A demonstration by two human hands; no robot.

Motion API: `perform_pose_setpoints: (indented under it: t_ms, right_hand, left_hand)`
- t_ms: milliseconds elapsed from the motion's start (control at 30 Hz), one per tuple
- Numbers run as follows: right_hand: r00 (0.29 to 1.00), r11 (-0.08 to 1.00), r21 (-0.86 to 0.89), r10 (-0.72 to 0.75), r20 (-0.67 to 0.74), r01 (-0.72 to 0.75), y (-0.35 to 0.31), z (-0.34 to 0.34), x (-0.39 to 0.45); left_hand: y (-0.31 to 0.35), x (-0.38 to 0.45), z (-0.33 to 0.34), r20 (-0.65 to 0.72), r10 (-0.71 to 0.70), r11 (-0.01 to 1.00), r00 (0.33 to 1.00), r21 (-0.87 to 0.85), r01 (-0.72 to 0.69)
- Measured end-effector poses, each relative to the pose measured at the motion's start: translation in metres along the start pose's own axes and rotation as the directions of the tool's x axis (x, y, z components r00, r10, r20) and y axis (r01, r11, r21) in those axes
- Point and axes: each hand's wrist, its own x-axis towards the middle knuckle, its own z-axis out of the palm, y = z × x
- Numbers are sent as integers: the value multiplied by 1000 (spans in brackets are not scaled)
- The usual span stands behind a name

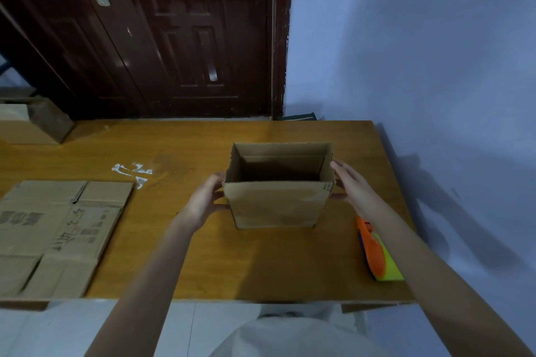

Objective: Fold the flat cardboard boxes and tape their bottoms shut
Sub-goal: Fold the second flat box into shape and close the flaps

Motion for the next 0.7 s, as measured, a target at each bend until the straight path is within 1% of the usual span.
perform_pose_setpoints:
  t_ms: [133, 200, 233, 300, 367, 433, 467, 533, 567, 633, 700]
  right_hand:
    - [1000, 1000, -8, 25, -4, -25, -3, -4, -2]
    - [999, 999, -44, 31, 6, -31, -6, -7, -3]
    - [1000, 997, -71, 25, 3, -25, -9, -9, -4]
    - [999, 991, -131, -38, -35, 33, -13, -11, -5]
    - [982, 964, -225, -167, -91, 143, -18, -12, -6]
    - [956, 927, -302, -270, -116, 225, -22, -10, -8]
    - [948, 917, -317, -294, -119, 244, -24, -9, -9]
    - [943, 901, -337, -321, -92, 274, -26, -7, -9]
    - [942, 884, -368, -332, -57, 290, -25, -7, -10]
    - [934, 808, -494, -356, 27, 322, -25, -7, -10]
    - [925, 723, -598, -371, 85, 345, -28, -8, -11]
  left_hand:
    - [6, -1, 5, 29, 17, 985, 999, 173, -22]
    - [11, -5, 9, -2, 30, 975, 1000, 220, -29]
    - [13, -7, 11, -28, 65, 967, 998, 250, -55]
    - [19, -8, 13, -78, 220, 931, 972, 313, -185]
    - [26, -8, 12, -92, 358, 875, 929, 381, -299]
    - [33, -6, 11, -41, 405, 814, 914, 471, -340]
    - [35, -5, 10, -20, 409, 789, 912, 510, -343]
    - [38, -6, 9, 11, 437, 711, 899, 608, -353]
    - [39, -6, 9, 34, 455, 664, 890, 653, -364]
    - [40, -9, 13, 67, 489, 592, 870, 706, -388]
    - [42, -13, 20, 69, 529, 549, 846, 732, -403]
